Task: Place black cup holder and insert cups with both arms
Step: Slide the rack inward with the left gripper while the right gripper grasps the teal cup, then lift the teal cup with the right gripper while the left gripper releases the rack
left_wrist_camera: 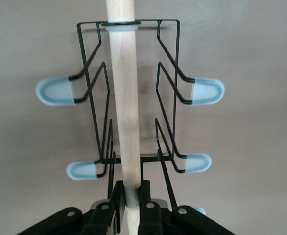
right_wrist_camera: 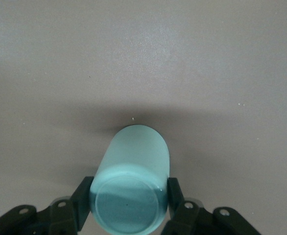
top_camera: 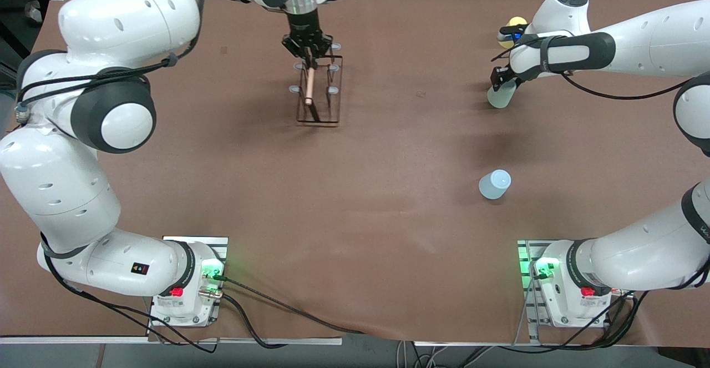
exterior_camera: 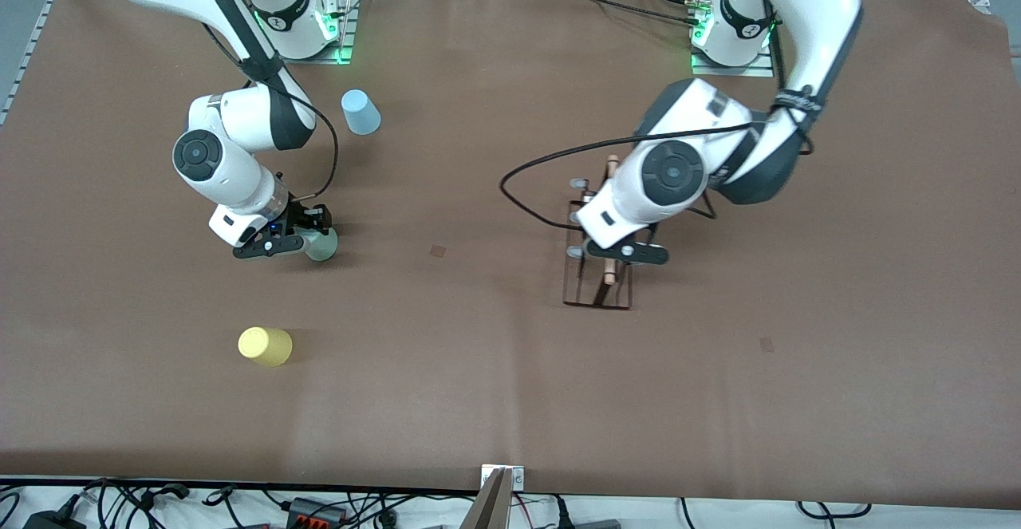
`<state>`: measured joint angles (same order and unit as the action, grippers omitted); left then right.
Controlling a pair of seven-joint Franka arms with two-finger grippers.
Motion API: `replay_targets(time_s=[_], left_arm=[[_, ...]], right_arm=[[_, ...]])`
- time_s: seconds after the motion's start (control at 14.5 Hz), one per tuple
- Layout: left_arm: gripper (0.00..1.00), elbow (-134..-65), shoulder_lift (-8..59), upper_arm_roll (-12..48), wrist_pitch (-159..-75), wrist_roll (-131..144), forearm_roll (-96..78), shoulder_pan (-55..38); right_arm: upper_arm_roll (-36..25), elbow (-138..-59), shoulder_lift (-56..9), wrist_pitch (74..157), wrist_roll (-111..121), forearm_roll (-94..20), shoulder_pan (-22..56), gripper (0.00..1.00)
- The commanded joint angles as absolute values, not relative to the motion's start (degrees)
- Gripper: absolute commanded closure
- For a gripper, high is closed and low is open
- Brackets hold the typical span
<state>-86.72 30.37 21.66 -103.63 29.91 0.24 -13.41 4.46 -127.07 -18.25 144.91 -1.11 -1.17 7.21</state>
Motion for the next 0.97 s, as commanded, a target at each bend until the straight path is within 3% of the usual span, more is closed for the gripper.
replay_targets(time_s=[0.0,0.21,0.48,0.55,0.62,0.69,0.9], left_arm=[[0.99,-84.29,31.46,21.45,-103.53,35.23,-0.62,-15.64],[0.99,-84.37,33.13,21.53,-103.71,36.90,-0.79,-17.23],[0.97,-84.37,33.66,21.53,-104.68,37.35,-0.79,-17.23],[0.68,-84.46,33.58,21.53,-104.59,36.66,-0.70,-17.14],[0.24,-84.46,33.57,21.36,-104.76,36.48,0.17,-17.23],[0.00,-84.38,33.40,21.36,-104.77,36.47,0.18,-17.23],[0.00,-84.37,29.90,20.92,-103.98,35.95,0.26,-15.83]], right_arm=[[4.22,-127.36,-17.75,145.72,0.52,-1.41,7.56,0.64],[4.22,-124.64,-16.35,143.36,0.09,-1.49,7.82,0.67],[4.31,-115.08,-13.89,130.03,-3.49,-1.58,9.05,0.68],[4.31,-112.18,-13.45,126.60,-5.43,-1.58,9.92,0.68],[4.31,-108.58,-13.36,122.30,-7.62,-1.58,10.71,0.68],[4.31,-104.89,-13.45,118.43,-9.91,-1.76,11.07,0.68],[4.31,-96.61,-14.06,111.20,-16.06,-2.37,13.44,0.68]])
